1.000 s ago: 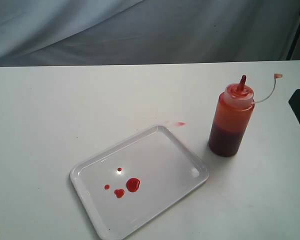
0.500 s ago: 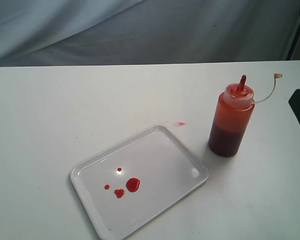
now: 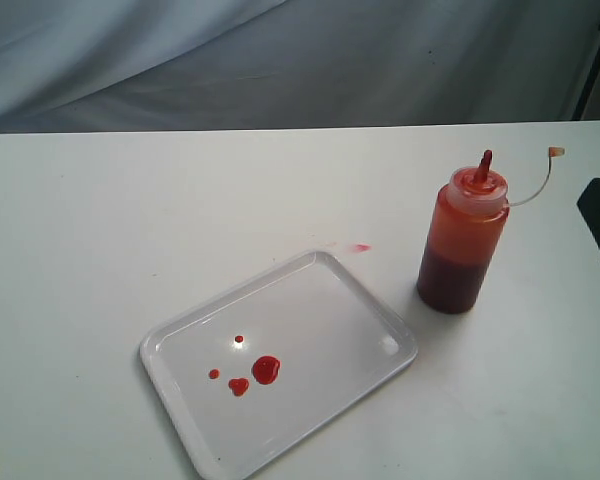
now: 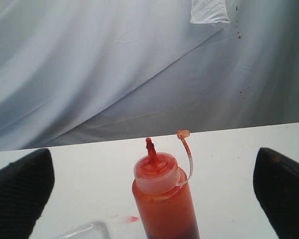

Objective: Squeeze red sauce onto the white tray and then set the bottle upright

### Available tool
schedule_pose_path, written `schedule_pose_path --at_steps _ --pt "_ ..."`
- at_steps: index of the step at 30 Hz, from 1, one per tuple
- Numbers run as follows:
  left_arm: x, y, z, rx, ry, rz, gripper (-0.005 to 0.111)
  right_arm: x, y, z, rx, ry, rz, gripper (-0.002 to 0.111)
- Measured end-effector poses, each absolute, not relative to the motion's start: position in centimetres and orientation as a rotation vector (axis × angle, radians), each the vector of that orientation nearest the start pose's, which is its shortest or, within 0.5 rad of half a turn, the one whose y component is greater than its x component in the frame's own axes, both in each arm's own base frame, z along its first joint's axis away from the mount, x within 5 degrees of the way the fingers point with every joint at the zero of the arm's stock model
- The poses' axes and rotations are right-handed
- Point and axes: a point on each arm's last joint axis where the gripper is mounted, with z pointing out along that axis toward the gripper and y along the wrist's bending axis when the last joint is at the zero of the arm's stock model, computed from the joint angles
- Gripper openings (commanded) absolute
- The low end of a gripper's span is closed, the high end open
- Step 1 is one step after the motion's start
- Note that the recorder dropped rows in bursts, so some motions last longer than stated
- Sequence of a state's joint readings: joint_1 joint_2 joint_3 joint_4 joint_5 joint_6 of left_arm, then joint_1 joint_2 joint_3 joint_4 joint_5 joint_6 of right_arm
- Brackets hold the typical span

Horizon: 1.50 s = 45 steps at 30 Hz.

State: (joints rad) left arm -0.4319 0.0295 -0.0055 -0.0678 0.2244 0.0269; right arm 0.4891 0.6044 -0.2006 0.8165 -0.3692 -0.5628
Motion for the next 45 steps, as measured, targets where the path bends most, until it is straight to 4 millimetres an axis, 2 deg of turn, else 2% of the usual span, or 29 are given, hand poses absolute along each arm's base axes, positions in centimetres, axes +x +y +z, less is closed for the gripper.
schedule_pose_path --at_steps 14,32,45 --pt "5.1 -2.4 18.9 0.391 1.743 -0.301 0.000 11.9 3.6 25.3 -0.015 1.636 0.327 0.105" --pt "5.5 0.4 18.9 -0.058 1.764 0.066 0.000 11.9 3.6 25.3 -0.014 1.635 0.327 0.105" --pt "5.5 0.5 18.9 -0.079 1.763 0.083 0.000 11.9 3.6 25.3 -0.014 1.635 0.327 0.105"
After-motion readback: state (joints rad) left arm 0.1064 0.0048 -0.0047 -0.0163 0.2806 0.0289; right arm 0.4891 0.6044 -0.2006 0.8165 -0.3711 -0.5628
